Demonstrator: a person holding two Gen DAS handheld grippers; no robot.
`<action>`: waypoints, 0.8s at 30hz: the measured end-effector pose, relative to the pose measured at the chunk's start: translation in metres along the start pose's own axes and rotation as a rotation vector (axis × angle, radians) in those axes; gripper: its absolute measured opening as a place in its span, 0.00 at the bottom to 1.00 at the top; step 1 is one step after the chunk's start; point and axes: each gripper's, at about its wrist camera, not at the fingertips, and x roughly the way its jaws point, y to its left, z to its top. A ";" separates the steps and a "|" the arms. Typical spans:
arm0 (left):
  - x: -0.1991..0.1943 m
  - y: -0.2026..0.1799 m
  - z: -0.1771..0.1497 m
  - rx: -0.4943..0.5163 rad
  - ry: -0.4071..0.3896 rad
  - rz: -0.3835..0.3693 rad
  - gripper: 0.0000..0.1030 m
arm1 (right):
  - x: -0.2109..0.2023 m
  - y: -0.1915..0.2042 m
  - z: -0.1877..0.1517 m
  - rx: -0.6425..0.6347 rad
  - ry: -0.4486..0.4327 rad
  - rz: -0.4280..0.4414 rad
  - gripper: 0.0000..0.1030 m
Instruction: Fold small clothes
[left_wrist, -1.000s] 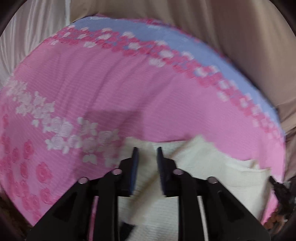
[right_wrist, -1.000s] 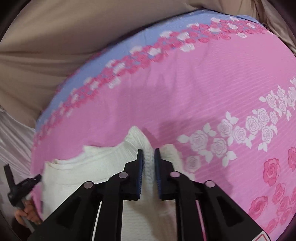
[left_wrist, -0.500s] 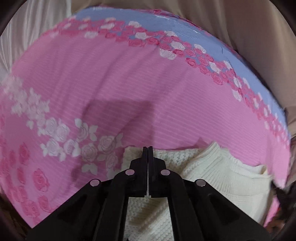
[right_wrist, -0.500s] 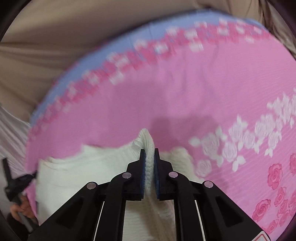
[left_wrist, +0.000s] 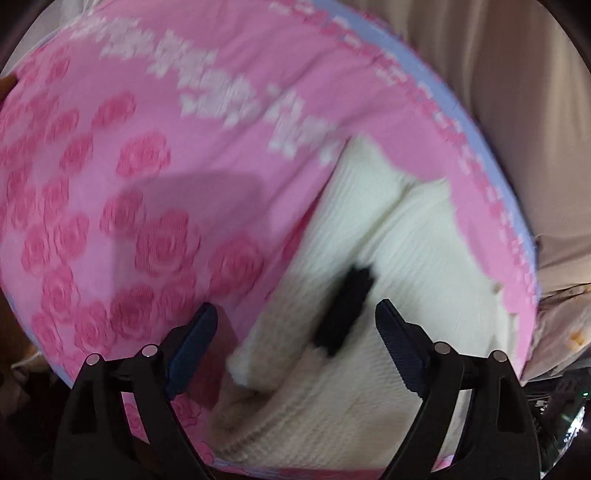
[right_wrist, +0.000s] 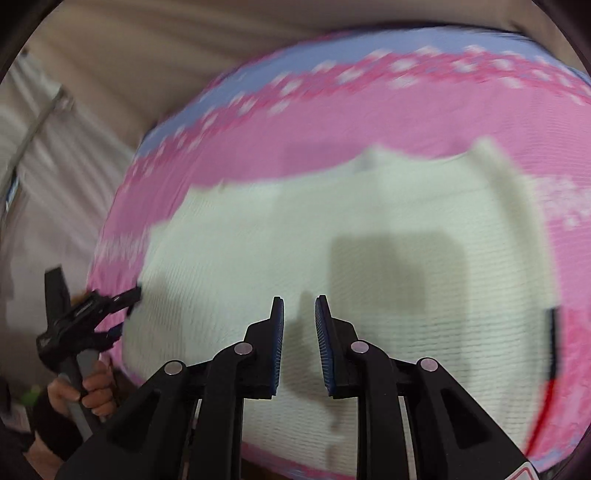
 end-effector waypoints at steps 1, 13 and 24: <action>-0.001 -0.005 -0.004 0.028 -0.031 0.014 0.81 | 0.017 0.011 -0.003 -0.034 0.032 -0.020 0.18; -0.083 -0.118 -0.016 0.280 -0.143 -0.199 0.20 | 0.035 -0.006 -0.006 0.026 0.051 0.058 0.17; 0.021 -0.335 -0.153 0.910 0.054 -0.162 0.25 | -0.088 -0.153 -0.063 0.408 -0.243 0.091 0.31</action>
